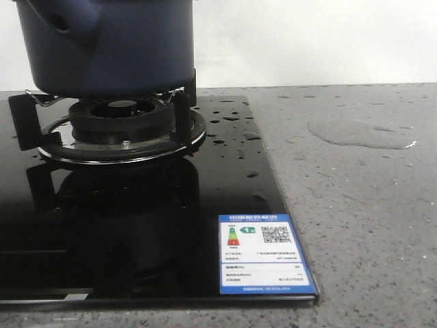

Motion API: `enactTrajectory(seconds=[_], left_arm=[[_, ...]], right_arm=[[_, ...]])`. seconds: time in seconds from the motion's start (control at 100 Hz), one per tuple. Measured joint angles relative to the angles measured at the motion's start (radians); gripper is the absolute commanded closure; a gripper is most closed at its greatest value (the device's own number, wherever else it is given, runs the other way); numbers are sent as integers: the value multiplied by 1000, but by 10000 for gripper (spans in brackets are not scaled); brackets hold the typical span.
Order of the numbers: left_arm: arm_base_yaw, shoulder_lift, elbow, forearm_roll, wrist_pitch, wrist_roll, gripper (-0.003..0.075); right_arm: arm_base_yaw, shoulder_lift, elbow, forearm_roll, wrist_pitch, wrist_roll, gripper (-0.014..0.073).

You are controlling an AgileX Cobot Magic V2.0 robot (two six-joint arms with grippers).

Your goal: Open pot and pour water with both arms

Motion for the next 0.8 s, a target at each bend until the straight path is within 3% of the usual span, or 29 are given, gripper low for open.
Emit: enactTrajectory(seconds=[0.44, 0.8], left_arm=[[0, -4, 0, 0, 0, -1, 469], [0, -4, 0, 0, 0, -1, 469]], right_arm=[[18, 44, -12, -444, -15, 0, 393], [18, 71, -14, -725, -79, 0, 393]])
